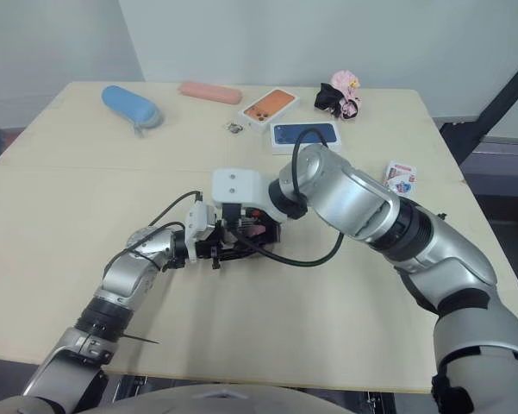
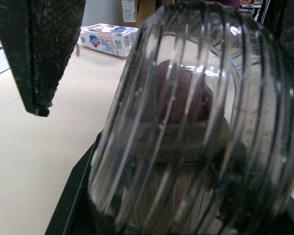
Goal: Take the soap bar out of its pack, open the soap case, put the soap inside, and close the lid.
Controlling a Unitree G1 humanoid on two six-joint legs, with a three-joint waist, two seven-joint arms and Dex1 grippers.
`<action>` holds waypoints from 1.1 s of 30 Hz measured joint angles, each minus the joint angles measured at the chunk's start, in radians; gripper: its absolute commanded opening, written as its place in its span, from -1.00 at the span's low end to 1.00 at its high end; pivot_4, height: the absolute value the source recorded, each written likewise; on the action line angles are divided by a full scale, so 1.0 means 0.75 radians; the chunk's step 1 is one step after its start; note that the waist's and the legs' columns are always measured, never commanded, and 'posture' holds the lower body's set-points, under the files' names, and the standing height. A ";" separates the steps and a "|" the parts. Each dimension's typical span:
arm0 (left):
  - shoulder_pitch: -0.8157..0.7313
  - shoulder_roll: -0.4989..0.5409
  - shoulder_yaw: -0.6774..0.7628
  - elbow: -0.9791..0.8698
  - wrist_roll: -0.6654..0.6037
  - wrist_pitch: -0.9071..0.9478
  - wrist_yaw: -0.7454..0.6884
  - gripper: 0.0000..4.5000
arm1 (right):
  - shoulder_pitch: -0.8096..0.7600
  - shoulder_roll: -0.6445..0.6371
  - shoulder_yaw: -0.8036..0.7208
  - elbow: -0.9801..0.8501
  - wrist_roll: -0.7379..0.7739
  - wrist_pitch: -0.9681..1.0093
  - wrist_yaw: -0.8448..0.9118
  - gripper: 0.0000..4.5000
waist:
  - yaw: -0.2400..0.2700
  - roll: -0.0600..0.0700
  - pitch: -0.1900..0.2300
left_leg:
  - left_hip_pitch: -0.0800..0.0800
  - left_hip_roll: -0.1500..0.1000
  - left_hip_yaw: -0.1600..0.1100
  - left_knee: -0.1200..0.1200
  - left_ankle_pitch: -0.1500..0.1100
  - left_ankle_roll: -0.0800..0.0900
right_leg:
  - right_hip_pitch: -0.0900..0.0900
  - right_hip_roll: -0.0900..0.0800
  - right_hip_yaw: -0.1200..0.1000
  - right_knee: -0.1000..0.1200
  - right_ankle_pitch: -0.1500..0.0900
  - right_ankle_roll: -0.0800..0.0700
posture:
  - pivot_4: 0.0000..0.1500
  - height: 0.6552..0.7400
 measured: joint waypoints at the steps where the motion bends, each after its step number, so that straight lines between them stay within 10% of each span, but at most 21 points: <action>1: 0.000 0.000 0.000 0.000 0.000 0.000 0.000 -0.14 | 0.000 0.000 0.001 0.003 -0.001 -0.001 0.000 0.89 | 0.000 0.000 0.000 | 0.000 0.000 0.000 0.000 0.000 0.000 | 0.000 0.000 0.000 0.000 0.000 0.000 | 1.00 1.00; 14: 0.006 0.002 0.000 0.000 0.004 -0.006 0.001 -0.14 | 0.000 -0.020 0.019 0.007 -0.009 -0.010 0.001 0.89 | 0.000 0.000 0.000 | 0.000 0.000 0.000 -0.001 0.000 0.000 | 0.000 0.000 0.000 -0.001 0.000 0.000 | 1.00 1.00; 21: 0.006 0.007 0.015 0.005 0.005 -0.006 0.018 -0.14 | 0.000 -0.020 0.024 -0.008 0.002 -0.012 0.021 -0.07 | 0.000 0.000 0.000 | 0.000 0.000 0.000 -0.002 0.000 0.000 | 0.000 0.000 0.000 -0.001 0.000 0.000 | 1.00 1.00; 33: 0.009 0.009 0.015 0.004 0.007 -0.011 0.014 -0.14 | 0.006 -0.043 0.013 -0.006 0.007 -0.060 0.034 -0.12 | 0.000 0.000 0.000 | 0.000 0.000 0.000 -0.002 0.000 0.000 | 0.000 0.000 0.000 -0.001 0.000 0.000 | 1.00 1.00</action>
